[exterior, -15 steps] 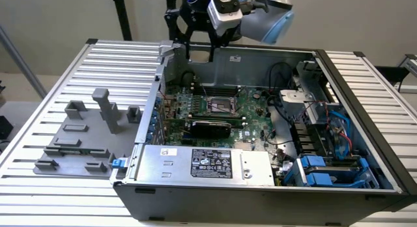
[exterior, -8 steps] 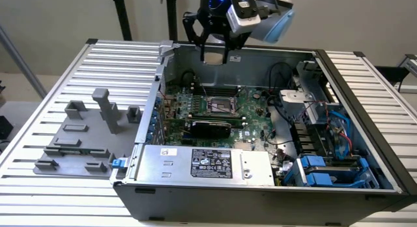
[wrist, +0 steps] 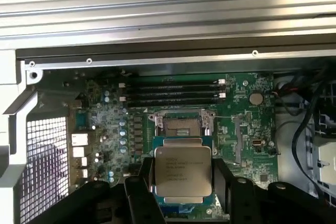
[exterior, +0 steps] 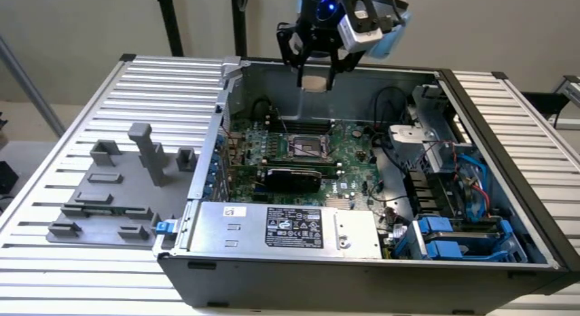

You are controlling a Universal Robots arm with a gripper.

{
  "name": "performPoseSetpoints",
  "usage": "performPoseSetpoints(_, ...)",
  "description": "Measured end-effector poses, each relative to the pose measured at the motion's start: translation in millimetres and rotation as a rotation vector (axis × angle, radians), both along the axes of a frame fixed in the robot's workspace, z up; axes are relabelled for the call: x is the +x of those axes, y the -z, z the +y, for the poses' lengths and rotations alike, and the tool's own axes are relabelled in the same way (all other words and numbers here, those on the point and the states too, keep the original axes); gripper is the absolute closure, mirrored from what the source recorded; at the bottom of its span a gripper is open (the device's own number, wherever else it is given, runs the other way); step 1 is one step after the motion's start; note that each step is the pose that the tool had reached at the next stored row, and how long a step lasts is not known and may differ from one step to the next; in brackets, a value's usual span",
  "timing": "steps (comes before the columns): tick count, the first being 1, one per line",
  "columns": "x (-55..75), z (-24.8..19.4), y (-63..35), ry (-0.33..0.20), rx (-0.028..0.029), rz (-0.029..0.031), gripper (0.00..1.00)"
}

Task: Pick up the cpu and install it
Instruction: 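Pick up the cpu and move it towards the insertion slot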

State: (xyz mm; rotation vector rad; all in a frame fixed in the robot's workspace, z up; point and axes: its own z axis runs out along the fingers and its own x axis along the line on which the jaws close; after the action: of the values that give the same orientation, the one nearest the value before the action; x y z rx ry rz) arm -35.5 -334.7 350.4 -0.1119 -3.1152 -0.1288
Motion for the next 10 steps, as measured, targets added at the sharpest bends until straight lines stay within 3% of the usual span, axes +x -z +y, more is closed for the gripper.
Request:
performPoseSetpoints(5, 2.5, 5.5, 6.7, -0.012, 0.0001, -0.0053, 0.45)
performPoseSetpoints(10, 7.1, 6.3, 8.2, -0.022, 0.0002, -0.0052, 0.45)
